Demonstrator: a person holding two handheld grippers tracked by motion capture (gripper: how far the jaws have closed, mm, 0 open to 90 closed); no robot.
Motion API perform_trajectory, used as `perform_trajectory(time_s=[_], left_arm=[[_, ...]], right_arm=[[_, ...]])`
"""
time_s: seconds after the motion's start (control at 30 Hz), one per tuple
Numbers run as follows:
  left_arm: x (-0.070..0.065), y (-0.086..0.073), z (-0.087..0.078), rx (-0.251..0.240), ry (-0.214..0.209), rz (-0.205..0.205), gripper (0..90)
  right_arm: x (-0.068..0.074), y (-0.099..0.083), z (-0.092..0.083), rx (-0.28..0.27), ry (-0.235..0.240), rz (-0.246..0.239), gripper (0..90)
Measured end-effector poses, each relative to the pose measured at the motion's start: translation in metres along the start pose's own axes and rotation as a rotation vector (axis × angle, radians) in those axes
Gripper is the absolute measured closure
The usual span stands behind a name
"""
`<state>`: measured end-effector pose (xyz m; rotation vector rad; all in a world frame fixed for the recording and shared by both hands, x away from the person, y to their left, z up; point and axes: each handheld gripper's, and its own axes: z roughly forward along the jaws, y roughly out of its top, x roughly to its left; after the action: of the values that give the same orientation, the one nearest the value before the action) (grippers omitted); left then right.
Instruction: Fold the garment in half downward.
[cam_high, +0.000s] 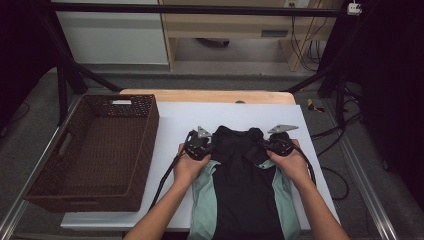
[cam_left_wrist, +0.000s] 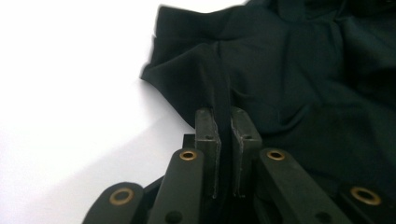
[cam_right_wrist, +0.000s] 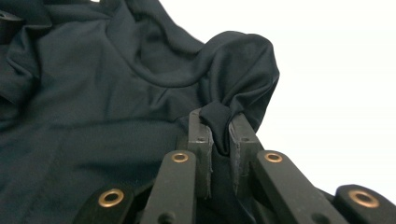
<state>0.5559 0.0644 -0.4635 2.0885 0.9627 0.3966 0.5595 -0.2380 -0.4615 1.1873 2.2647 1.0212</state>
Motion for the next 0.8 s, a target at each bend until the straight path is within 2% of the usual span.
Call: perform_trajectory(time_s=[0.17,0.23,0.37,0.53,0.63,0.8], left_arm=[[0.001,0.009,-0.009,-0.035,0.023,-0.001,84.3],[0.0,0.017,-0.017,-0.066,0.03,-0.007,84.4],[-0.001,0.03,-0.027,-0.076,0.058,0.017,84.6],[0.003,0.042,-0.036,-0.116,0.063,0.017,84.6],[0.003,0.043,-0.039,-0.112,0.069,0.021,84.6],[0.001,0.038,-0.037,-0.106,0.068,0.03,84.6]], right_arm=[[-0.004,0.013,-0.017,-0.056,-0.017,0.0,83.0],[-0.004,0.019,-0.023,-0.076,-0.027,-0.01,83.1],[-0.005,0.03,-0.033,-0.11,-0.039,-0.014,83.1],[-0.004,0.044,-0.043,-0.149,-0.06,-0.02,83.1],[-0.005,0.048,-0.048,-0.17,-0.06,-0.014,83.0],[-0.002,0.043,-0.047,-0.164,-0.058,-0.016,83.1]])
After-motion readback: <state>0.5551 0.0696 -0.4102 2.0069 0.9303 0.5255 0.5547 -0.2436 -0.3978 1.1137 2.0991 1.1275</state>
